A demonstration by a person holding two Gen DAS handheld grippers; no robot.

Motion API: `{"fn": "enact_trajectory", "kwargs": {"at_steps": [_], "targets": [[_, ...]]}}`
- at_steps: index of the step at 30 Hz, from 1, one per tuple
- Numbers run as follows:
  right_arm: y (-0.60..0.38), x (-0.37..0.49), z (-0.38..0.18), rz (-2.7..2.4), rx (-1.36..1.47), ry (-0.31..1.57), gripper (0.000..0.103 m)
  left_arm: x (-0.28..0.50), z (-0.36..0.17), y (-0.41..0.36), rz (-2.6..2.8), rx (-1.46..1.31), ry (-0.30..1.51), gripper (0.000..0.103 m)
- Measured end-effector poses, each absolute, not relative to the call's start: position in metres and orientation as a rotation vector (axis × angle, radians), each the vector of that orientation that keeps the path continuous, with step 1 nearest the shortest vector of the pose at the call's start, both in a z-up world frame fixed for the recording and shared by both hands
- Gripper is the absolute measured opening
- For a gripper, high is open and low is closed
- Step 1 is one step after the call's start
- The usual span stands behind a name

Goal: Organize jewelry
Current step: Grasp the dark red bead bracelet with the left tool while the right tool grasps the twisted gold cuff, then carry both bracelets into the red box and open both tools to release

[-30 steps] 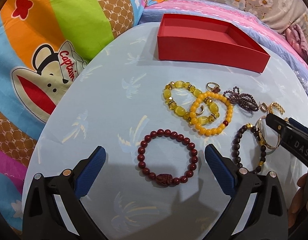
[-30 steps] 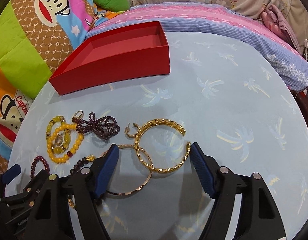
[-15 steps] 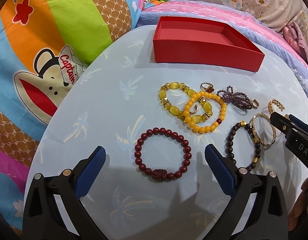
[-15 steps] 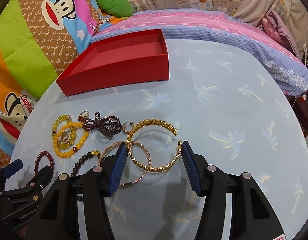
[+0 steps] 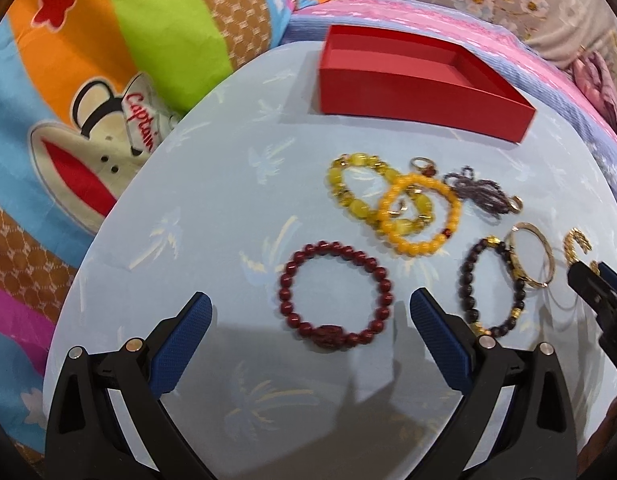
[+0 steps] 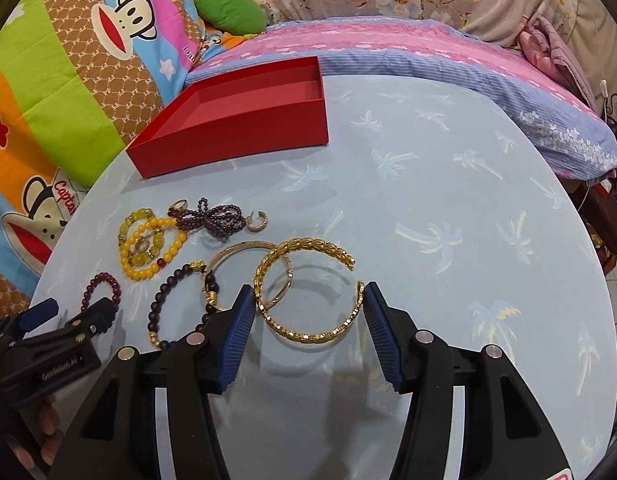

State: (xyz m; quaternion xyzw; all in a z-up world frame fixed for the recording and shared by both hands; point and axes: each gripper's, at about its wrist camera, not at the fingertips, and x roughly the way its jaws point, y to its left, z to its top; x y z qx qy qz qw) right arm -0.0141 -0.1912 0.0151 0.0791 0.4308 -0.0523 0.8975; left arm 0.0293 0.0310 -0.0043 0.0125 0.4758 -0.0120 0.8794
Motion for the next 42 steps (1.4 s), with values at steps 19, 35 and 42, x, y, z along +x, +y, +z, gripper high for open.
{"fn": "enact_trajectory", "kwargs": {"at_steps": [19,35,42], "targets": [[-0.174,-0.012,0.019,-0.07,0.128,0.895,0.054,0.036,-0.01,0.05,-0.064,0.025,0.97,0.045],[-0.172,0.011,0.035,-0.032,0.124,0.866,0.054,0.051,0.036,0.023,-0.254,0.001,0.911,0.008],[-0.178,0.086,0.069,0.026,0.118,0.804,0.054,0.122,0.083,-0.006,-0.31,0.0,0.812,0.008]]}}
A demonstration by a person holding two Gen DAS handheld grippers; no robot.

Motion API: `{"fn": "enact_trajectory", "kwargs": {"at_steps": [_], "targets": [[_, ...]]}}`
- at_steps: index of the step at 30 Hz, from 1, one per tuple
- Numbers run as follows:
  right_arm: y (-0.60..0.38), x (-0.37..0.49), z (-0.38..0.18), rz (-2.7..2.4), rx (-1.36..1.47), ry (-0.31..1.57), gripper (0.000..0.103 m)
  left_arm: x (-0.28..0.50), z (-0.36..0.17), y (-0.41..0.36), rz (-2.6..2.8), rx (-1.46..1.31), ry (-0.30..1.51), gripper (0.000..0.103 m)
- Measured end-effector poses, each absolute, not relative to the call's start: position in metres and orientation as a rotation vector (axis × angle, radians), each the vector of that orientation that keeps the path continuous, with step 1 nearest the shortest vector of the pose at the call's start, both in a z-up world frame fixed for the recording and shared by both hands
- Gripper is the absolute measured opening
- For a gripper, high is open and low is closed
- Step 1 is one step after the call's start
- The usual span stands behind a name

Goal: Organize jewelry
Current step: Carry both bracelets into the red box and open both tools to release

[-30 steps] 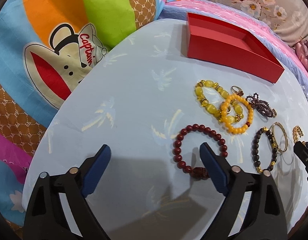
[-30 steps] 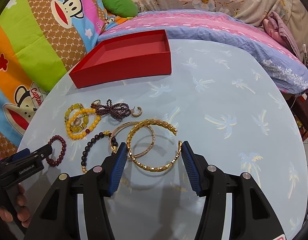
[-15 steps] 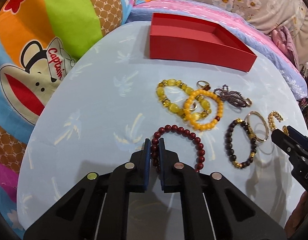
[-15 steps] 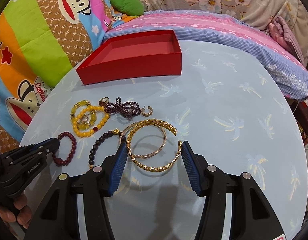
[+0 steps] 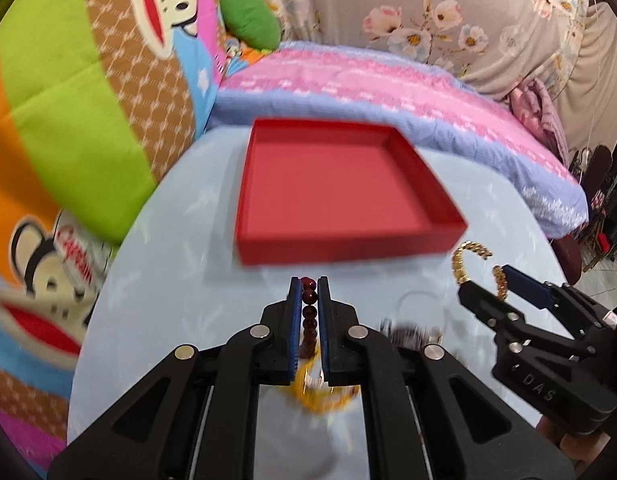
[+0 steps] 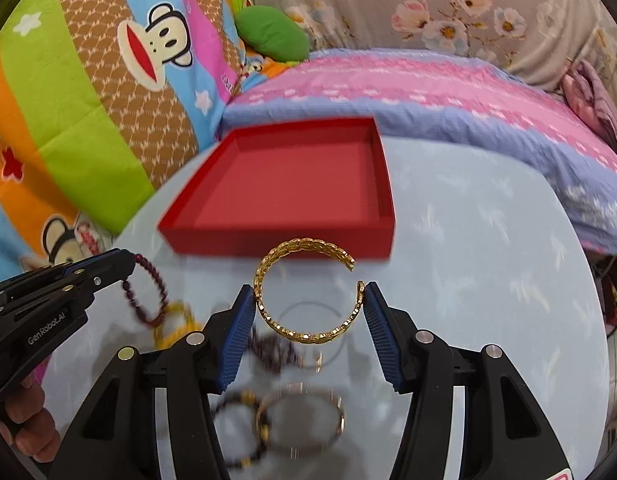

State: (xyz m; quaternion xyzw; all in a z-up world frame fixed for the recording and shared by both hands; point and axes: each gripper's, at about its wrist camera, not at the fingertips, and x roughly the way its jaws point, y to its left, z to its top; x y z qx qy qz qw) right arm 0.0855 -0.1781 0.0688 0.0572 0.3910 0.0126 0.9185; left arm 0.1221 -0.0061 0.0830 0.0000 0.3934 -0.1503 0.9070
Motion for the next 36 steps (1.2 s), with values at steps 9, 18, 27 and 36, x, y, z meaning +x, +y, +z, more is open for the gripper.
{"fn": "enact_trajectory", "kwargs": {"at_steps": [9,18,27,36], "targets": [[-0.196,0.213,0.094,0.051,0.112,0.785,0.054,0.234,0.126,-0.041,-0.312,0.018,0.695,0.008],[-0.201,0.315,0.057,0.057,0.082,0.94,0.054,0.325,0.087,-0.063,-0.308,0.016,0.814,0.008],[-0.203,0.343,0.042,0.025,0.077,0.978,0.056,0.359,0.053,-0.07,-0.23,0.061,0.891,0.009],[-0.206,0.329,0.051,-0.014,0.068,0.926,0.065,0.35,0.057,-0.068,-0.165,0.088,0.86,0.042]]}}
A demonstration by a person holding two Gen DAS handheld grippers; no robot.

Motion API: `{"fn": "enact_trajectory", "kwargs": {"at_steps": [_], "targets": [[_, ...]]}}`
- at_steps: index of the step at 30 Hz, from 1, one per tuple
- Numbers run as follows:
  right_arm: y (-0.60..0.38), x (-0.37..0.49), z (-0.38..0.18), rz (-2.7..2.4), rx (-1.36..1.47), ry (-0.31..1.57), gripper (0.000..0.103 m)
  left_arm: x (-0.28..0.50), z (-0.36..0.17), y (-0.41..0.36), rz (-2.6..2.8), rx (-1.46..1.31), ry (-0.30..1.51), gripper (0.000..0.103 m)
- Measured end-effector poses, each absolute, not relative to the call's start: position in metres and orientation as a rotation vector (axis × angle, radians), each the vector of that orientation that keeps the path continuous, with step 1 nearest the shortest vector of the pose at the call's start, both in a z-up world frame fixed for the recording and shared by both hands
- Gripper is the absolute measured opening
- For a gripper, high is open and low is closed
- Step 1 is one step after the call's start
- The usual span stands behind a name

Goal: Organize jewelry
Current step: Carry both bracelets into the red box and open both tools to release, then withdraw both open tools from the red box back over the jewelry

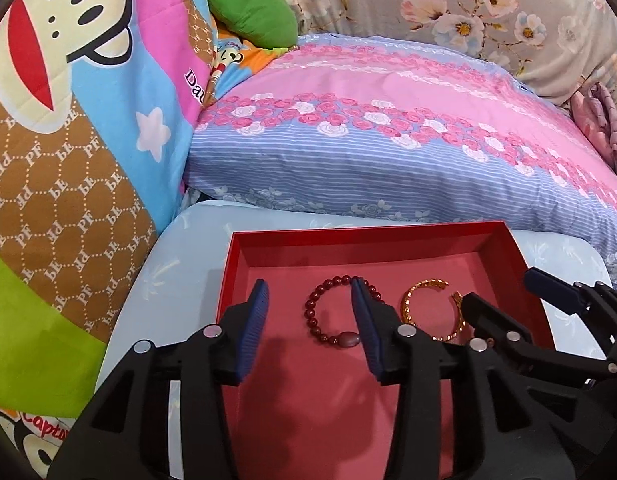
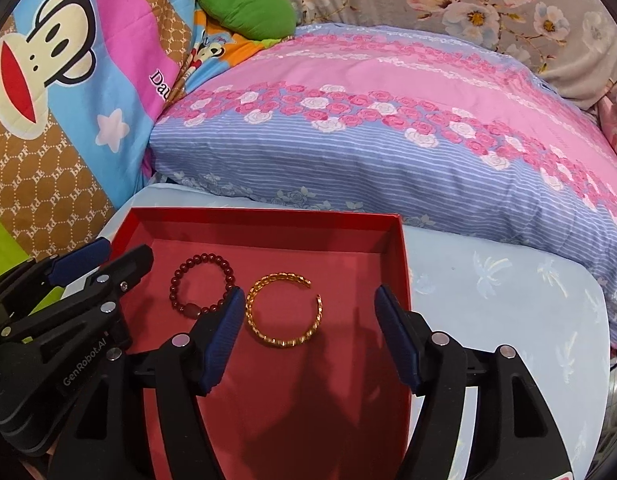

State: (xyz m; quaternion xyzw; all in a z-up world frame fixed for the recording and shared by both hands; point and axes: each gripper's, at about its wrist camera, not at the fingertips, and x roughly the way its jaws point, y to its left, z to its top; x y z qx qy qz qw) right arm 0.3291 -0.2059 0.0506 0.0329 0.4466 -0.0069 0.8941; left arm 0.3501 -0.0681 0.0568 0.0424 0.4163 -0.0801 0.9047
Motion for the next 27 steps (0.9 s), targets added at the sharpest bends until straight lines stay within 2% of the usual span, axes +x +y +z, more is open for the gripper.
{"fn": "enact_trajectory", "kwargs": {"at_steps": [6,11,19,27], "targets": [[-0.206,0.298,0.072,-0.022,0.074,0.868,0.065,0.323,0.075,-0.066,-0.172,0.095,0.831,0.042],[-0.205,0.255,0.092,-0.024,0.089,0.823,0.065,0.287,0.094,-0.063,-0.173,0.105,0.803,0.05],[-0.197,0.175,0.106,-0.013,0.088,0.793,0.065,0.217,0.108,-0.057,-0.182,0.126,0.787,0.05],[-0.189,0.109,0.103,-0.004,0.102,0.799,0.065,0.158,0.101,-0.047,-0.205,0.093,0.832,0.05]]}}
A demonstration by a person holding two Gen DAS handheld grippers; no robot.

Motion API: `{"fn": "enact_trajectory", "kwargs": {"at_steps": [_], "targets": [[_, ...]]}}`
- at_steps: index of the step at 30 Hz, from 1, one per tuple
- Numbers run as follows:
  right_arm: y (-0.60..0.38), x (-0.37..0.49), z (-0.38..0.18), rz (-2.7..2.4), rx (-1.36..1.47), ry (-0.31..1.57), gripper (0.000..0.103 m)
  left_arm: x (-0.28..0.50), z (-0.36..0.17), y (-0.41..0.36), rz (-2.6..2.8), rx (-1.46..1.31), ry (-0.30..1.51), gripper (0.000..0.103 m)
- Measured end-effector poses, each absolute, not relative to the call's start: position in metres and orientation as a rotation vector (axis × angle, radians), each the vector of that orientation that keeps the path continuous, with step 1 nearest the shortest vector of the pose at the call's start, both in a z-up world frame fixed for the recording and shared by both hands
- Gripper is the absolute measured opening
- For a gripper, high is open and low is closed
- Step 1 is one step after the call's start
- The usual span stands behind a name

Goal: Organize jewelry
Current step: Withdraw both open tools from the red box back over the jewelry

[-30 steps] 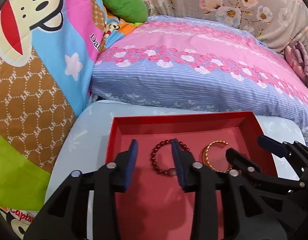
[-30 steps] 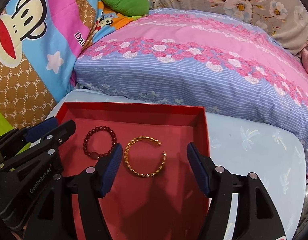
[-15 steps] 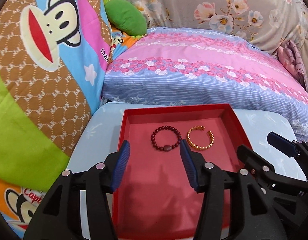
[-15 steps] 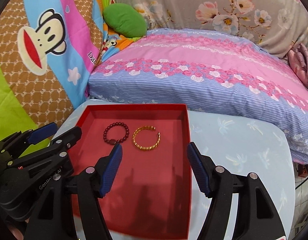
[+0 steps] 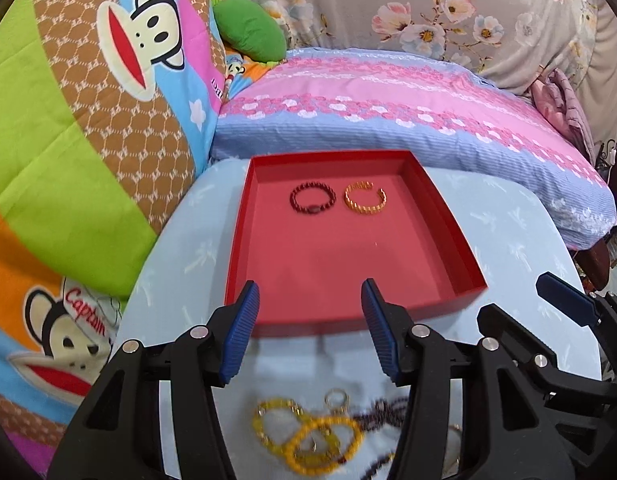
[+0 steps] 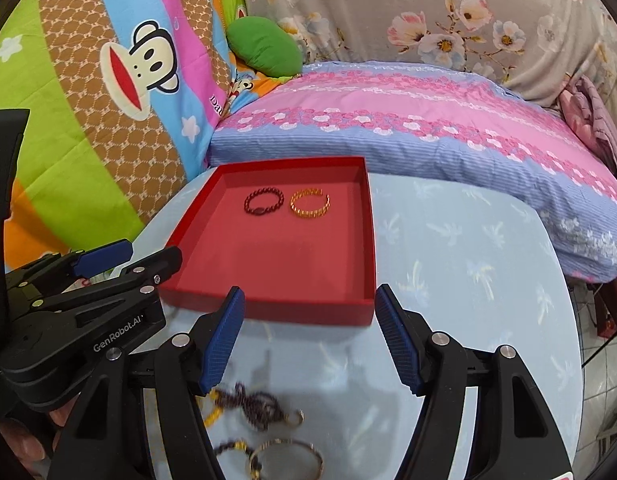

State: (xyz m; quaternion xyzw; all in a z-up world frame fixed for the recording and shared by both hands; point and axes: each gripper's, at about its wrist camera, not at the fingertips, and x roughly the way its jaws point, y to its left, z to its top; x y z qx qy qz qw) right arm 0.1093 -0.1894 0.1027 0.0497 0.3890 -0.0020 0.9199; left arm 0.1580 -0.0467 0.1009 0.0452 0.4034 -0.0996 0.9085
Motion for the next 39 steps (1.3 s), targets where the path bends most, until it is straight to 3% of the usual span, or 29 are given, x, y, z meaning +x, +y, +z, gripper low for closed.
{"fn": "enact_trajectory", "kwargs": {"at_steps": [17,39], "targets": [[-0.178,0.036,0.069,-0.008,0.134,0.87,0.065,0.088,0.068,-0.032,-0.189,0.1,0.904,0.05],[-0.174,0.025,0.048,0.012,0.131,0.919,0.065,0.07,0.049,-0.028,-0.131,0.112,0.924,0.051]]}}
